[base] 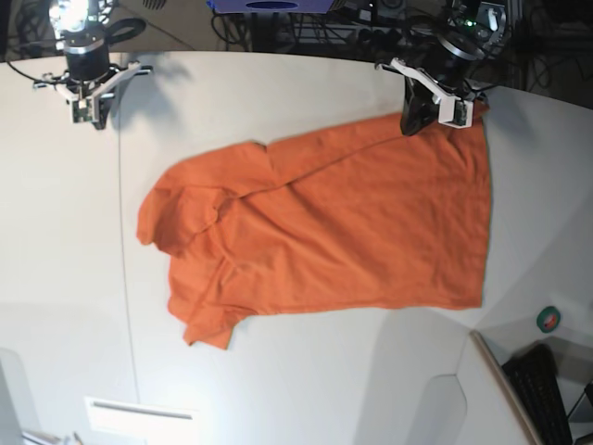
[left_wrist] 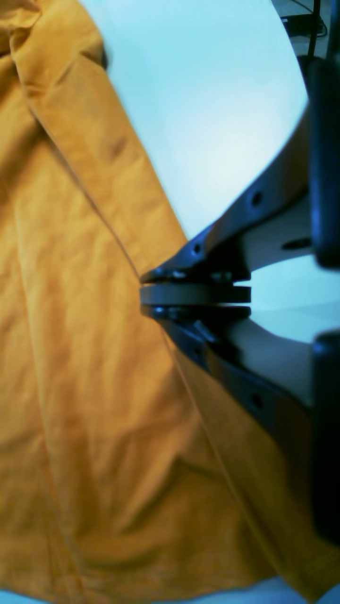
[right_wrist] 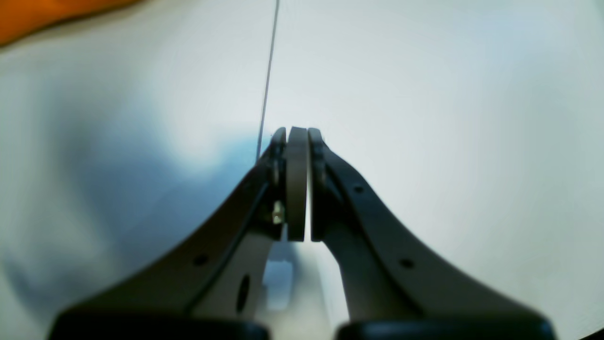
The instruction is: Layout the t-shirt on the table in an organized manner, then fold the t-shirt properly
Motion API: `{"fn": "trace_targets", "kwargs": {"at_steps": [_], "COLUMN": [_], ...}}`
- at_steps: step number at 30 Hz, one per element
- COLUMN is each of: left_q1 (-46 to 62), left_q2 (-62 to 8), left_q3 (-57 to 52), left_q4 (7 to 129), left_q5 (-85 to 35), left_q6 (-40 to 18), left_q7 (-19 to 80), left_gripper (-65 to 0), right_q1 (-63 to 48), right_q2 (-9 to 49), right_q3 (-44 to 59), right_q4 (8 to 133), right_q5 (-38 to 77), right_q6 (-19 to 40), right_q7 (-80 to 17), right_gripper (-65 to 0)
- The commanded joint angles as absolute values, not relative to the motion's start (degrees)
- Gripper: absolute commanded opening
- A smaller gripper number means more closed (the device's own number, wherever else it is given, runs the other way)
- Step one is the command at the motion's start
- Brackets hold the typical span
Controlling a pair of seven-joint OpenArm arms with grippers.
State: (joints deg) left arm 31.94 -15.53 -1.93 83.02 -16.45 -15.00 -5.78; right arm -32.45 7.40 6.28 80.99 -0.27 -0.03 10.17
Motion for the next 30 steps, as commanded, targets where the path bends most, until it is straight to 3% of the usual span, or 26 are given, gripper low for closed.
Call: {"fn": "trace_targets", "kwargs": {"at_steps": [1,16,25,30], "left_q1": [32.31,32.22,30.90,30.64], "left_q2": [-15.96,-16.04,-16.04,-17.27], "left_q3": [-2.15,-2.24,-2.15,-2.15], "left_q4": [83.74,84.18,83.65,84.09], "left_q5": [-16.57,-16.57,-16.57,-16.57], "left_q6": [-15.08,-15.08,-15.08,-15.08], "left_q7": [-7.08,-7.08,-7.08,-7.08], "left_gripper": [-65.0,-65.0,-65.0,-65.0], "right_q1": [-32.48,-34.68,-33.89,-34.68], "right_q2": [7.87,7.96,10.07,9.89], "right_q3": [6.64,6.55,6.29,6.29], "right_q4": [81.89,85.85,90.51,90.42], "right_q5": [-0.31,-0.31,-0.40,-13.05], "right_q6": [-0.31,-0.40,-0.48,-0.57], "right_q7": [11.74,-0.22,-0.57,-0.66], "right_gripper": [-65.0,-65.0,-65.0,-65.0]}}
